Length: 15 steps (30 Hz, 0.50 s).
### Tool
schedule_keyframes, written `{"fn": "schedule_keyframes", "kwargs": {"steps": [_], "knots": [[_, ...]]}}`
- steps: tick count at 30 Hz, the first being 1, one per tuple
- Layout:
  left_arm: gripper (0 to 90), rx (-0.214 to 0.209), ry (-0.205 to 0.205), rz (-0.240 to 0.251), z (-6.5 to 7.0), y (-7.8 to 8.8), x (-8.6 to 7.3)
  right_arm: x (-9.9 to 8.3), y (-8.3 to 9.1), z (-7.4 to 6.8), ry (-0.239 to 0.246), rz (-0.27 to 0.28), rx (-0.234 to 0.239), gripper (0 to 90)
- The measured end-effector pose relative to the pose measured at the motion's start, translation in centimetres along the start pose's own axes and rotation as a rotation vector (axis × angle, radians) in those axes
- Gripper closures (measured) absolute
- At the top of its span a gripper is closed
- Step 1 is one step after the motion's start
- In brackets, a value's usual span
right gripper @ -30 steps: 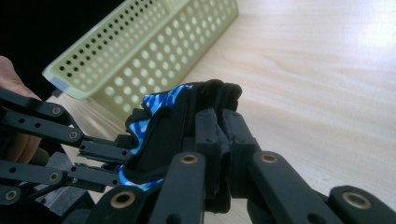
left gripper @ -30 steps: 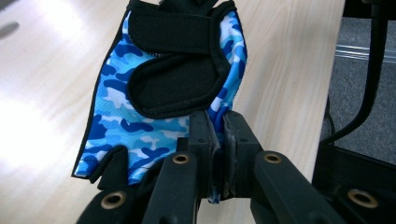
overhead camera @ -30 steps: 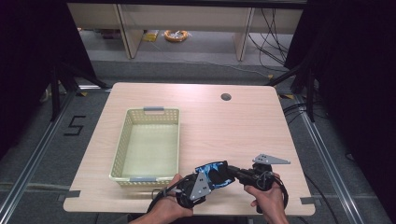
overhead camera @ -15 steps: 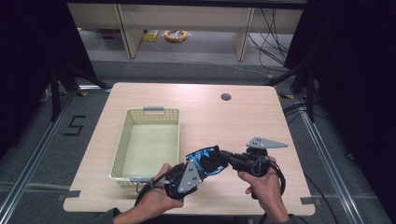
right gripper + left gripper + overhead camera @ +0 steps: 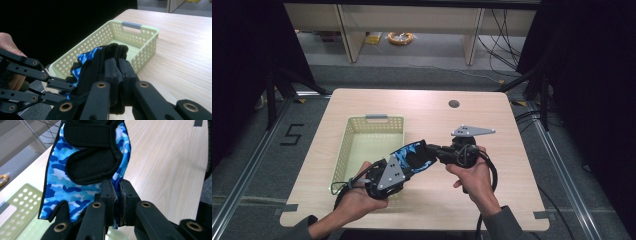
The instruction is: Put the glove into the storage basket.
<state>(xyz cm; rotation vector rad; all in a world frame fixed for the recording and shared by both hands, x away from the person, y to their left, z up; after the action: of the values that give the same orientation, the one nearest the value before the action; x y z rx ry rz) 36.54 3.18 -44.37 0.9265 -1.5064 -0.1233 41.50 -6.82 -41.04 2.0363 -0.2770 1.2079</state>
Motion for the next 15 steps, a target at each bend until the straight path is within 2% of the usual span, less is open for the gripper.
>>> {"fn": "schedule_keyframes", "kwargs": {"steps": [1, 2, 4, 5, 7, 8, 9, 10, 12, 13, 15], "knots": [[81.8, 0.0, 0.0, 0.0, 0.0, 0.0, 0.0, 0.0, 0.0, 0.0, 0.0, 0.0, 0.0, 87.0], [81.8, 0.002, 0.021, 0.003, -0.4, 0.3, -0.4, 0.4, -0.8, -0.4, 0.004, -0.001, 0.01, 87.0], [81.8, -0.003, 0.014, -0.006, -0.7, 0.5, -0.6, 0.5, -1.1, -0.5, 0.019, 0.004, 0.013, 87.0], [81.7, -0.001, 0.019, -0.013, -1.2, 1.0, -1.2, 0.6, -1.9, -0.9, 0.014, -0.011, 0.021, 87.0], [81.6, -0.001, 0.023, -0.018, -1.5, 1.3, -1.4, 0.7, -2.2, -1.2, 0.006, -0.011, 0.031, 87.0], [81.6, 0.013, 0.023, -0.019, -1.8, 1.6, -1.7, 0.7, -2.6, -1.2, 0.011, -0.013, 0.027, 87.0], [81.6, 0.015, 0.016, -0.029, -2.0, 2.0, -2.1, 0.7, -3.0, -1.5, -0.01, -0.015, 0.033, 87.0], [81.6, 0.012, 0.042, -0.033, -2.1, 2.4, -2.7, 0.6, -3.7, -2.1, -0.02, -0.026, 0.048, 87.0], [81.6, 0.019, 0.034, -0.049, -2.5, 2.8, -3.2, 0.7, -4.0, -2.4, -0.021, -0.027, 0.05, 87.0], [81.5, 0.023, 0.051, -0.049, -2.6, 3.0, -3.5, 0.7, -4.6, -2.7, -0.018, -0.029, 0.057, 87.0], [81.5, 0.031, 0.055, -0.064, -3.0, 3.2, -4.3, 0.8, -5.3, -3.1, -0.007, -0.034, 0.058, 87.0]]}}
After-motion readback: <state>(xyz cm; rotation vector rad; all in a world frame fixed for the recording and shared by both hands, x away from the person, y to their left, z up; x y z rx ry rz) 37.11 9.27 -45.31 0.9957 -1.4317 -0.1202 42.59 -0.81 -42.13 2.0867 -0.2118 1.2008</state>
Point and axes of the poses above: each handheld gripper's, and its own axes: y roughly backward along the jaws, x roughly out of its top, z roughly to its right, the point moved 10 cm from there along -y, roughly forward along the jaws, and after that the axes turned 6 degrees about -x, right-handed, at the moved point
